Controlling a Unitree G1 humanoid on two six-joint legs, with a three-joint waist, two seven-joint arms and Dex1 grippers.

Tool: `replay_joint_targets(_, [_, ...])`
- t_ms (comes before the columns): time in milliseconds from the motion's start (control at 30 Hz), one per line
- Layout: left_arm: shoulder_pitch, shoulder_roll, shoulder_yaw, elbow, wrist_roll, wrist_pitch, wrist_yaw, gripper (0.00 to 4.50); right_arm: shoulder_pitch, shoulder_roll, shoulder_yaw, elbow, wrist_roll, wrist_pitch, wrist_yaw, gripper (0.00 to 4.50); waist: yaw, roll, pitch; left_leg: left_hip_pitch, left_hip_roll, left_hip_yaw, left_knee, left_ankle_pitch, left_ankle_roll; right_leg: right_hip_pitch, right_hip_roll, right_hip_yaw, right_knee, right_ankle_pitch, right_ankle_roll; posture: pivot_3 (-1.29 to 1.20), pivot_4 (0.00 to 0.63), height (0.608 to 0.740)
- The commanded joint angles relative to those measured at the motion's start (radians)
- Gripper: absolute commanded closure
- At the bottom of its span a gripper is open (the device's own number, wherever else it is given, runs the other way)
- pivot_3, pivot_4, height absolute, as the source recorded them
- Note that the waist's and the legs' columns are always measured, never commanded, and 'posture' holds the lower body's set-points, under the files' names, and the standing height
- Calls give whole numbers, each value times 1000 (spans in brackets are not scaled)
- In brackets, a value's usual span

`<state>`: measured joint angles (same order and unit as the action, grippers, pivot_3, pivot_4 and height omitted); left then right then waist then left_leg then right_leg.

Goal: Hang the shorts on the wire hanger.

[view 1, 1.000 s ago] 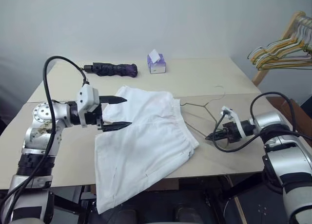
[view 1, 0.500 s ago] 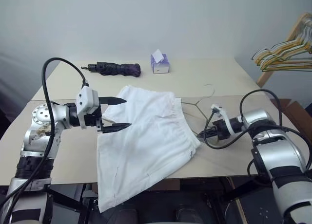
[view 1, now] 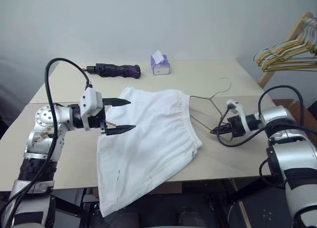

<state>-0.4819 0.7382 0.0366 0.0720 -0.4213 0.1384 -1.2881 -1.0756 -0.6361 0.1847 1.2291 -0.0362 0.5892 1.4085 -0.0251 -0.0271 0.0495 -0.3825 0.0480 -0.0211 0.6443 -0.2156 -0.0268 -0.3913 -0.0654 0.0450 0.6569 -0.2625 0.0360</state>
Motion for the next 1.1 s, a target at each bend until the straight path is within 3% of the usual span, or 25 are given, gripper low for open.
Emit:
replay_joint_targets(33, [-43, 1, 5, 17, 6, -25, -11, 20, -30, -15, -30, -110, 5, -59, -46, 4500, -4, 0, 0, 0, 0, 0, 0, 0, 0, 0, 0, 0, 0, 0, 0, 47, 0, 740])
replay_joint_targets(200, [-108, 15, 2, 101, 46, -82, -29, 20, 70, -43, 52, -492, -105, -183, -196, 4500, -15, 1, 0, -1, 0, 0, 0, 0, 0, -2, 0, 0, 0, 0, 0, 26, 0, 740])
replay_joint_targets(400, [-277, 24, -4, 333, 145, -247, -19, 20, 213, -88, 97, -1057, -195, -147, -273, 4500, -15, 1, 0, -10, 0, 0, 1, 0, 0, -12, 0, 0, 5, 0, 0, 6, 0, 740])
replay_joint_targets(567, [-387, 17, -19, 489, 191, -372, -47, 20, 266, -110, 130, -1335, -203, -49, -245, 4500, -19, 1, 0, -10, 0, 0, 1, 0, 0, -13, 0, 0, 6, 0, 0, -9, 0, 740])
replay_joint_targets(900, [-459, -29, -121, 623, 244, -470, -238, 20, 258, -116, 159, -1463, -155, 20, -201, 4500, -19, 0, 0, -10, 0, 0, 2, 0, 0, -13, 0, 0, 6, 0, 0, -22, 0, 740])
replay_joint_targets(1100, [-546, -111, -155, 782, 325, -568, -177, 20, 248, -115, 170, -1467, -148, 20, -192, 4500, -19, 0, 0, -10, 0, 0, 2, 0, 0, -13, 0, 0, 6, 0, 0, -28, 0, 740])
